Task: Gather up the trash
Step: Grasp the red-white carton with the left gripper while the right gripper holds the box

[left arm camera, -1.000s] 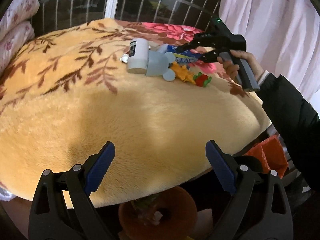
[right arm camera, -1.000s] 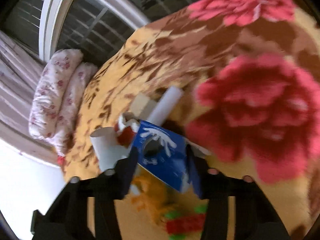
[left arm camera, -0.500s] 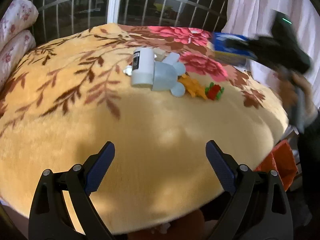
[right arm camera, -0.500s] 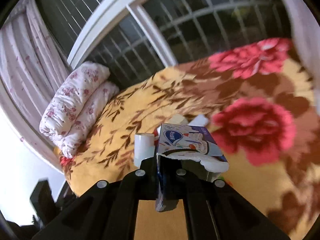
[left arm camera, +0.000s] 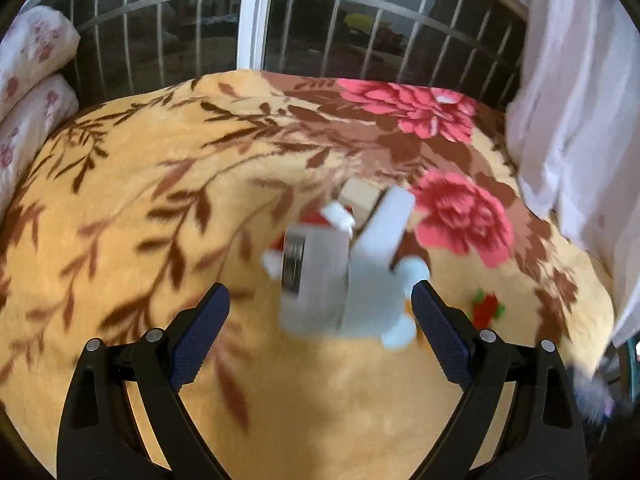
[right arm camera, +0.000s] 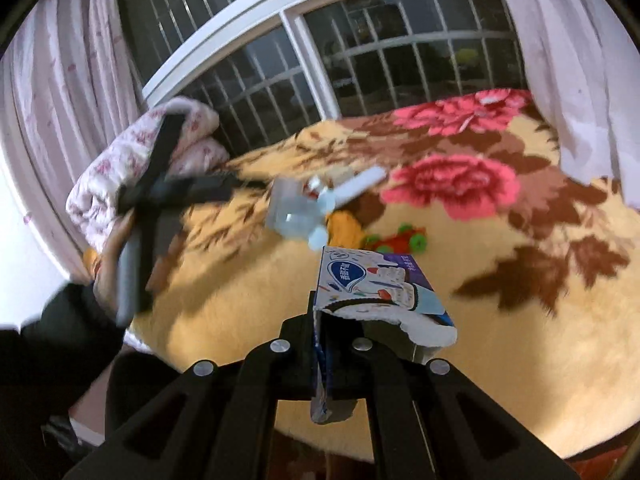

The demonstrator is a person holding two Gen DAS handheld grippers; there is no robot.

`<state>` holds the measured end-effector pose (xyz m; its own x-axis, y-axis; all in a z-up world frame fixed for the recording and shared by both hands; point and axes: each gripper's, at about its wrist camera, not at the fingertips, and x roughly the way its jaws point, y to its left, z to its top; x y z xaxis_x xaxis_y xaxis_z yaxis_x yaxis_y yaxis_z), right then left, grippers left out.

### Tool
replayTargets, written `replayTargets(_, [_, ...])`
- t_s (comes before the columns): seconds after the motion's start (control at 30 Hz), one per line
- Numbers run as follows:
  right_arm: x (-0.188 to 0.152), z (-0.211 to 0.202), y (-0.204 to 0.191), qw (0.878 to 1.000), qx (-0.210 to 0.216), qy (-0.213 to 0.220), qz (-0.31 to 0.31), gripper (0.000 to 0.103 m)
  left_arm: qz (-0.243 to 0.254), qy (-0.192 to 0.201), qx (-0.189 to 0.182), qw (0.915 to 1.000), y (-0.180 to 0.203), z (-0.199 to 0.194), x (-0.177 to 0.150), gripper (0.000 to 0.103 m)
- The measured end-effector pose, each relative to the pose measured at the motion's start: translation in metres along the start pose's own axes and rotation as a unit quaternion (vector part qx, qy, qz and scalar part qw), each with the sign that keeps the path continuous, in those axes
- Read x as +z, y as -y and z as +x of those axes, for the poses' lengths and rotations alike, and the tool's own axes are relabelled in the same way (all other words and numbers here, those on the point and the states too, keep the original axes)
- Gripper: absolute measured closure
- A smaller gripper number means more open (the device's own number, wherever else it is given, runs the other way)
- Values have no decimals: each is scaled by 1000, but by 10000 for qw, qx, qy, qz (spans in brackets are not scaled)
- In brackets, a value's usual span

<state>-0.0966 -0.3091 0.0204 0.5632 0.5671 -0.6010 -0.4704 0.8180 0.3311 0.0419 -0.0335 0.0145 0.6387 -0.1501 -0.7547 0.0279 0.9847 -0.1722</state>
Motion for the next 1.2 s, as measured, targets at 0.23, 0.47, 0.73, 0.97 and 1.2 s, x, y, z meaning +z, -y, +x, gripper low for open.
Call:
replayTargets(0.23, [-9,-1,20,9987,269,-23,431,101,243,-569,13,9981,10,47,36,13])
replayTargets(0.47, [-8,2,29,9982,298,10,524,101,1496,-2176,-17,9645,15,98,74,13])
replayTargets(0.73, [-9,4,26,9983,209,96,536,101,1531,-3016,156,9409,4,153,75,53])
replayTargets(0.97, [-8,1,18,9987,73,154,484,101,927,-1956,-8,9763,-19,117,84,79])
replayTargets(1.2, [-3,-5,-4,9990,51,240,366,101,426,-545,-185,9974,-44,-12,82,79])
